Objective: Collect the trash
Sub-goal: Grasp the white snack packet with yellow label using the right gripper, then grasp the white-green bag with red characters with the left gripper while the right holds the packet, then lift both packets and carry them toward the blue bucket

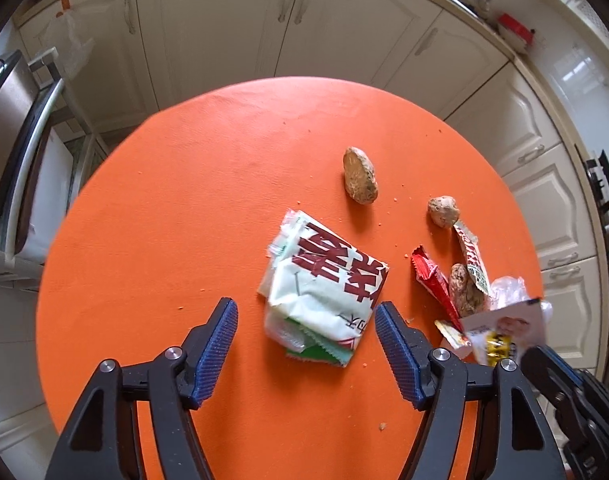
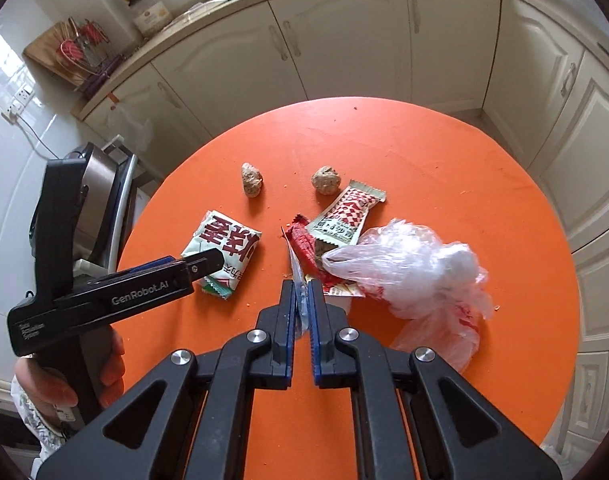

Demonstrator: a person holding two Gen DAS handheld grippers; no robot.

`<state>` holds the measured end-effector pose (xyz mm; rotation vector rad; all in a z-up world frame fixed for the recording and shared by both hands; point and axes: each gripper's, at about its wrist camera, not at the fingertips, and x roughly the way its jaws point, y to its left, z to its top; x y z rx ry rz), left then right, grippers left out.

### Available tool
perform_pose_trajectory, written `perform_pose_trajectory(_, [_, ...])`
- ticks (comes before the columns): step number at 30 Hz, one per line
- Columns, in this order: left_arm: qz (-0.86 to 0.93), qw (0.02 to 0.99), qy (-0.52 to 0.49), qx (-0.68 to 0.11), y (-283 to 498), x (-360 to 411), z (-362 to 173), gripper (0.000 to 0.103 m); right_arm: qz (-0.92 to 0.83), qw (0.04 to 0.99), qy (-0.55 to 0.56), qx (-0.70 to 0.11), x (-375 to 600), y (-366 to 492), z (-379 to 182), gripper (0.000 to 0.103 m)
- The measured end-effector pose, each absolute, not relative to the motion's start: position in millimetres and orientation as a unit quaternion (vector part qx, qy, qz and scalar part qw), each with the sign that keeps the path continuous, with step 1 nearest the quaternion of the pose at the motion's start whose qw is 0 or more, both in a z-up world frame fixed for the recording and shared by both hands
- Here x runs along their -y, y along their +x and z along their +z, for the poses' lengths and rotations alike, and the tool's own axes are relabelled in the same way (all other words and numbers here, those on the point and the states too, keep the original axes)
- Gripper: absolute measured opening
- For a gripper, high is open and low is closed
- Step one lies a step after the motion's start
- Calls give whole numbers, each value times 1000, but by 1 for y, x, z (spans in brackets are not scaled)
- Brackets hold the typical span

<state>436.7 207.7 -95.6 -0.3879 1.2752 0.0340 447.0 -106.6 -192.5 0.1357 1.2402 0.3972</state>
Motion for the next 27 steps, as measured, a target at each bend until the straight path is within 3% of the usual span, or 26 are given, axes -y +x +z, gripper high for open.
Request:
perform_pose_trajectory(4, [22, 790, -172, -588, 445, -197, -105, 72, 179, 797, 75, -573, 124, 448, -188, 5])
perform_pose_trajectory(7, [26, 798, -158, -581, 447, -192, -111, 68, 169, 802, 79, -568, 132, 448, -189, 6])
perform_pose_trajectory(10, [20, 811, -130, -569, 444, -182, -113, 59, 166, 800, 85, -571, 136, 450, -192, 6])
perform_pose_trajectory(13, [16, 829, -103, -550, 439, -176, -105, 31, 166, 796, 85, -576, 137, 452, -197, 6])
perform_pose_trajectory(15, [12, 835, -99, -541, 436, -176, -98, 20, 166, 794, 88, -578, 137, 452, -200, 6])
perform_pose_trajectory(27, [-22, 841, -94, -532, 411, -169, -81, 10, 163, 794, 97, -578, 142, 443, -198, 6])
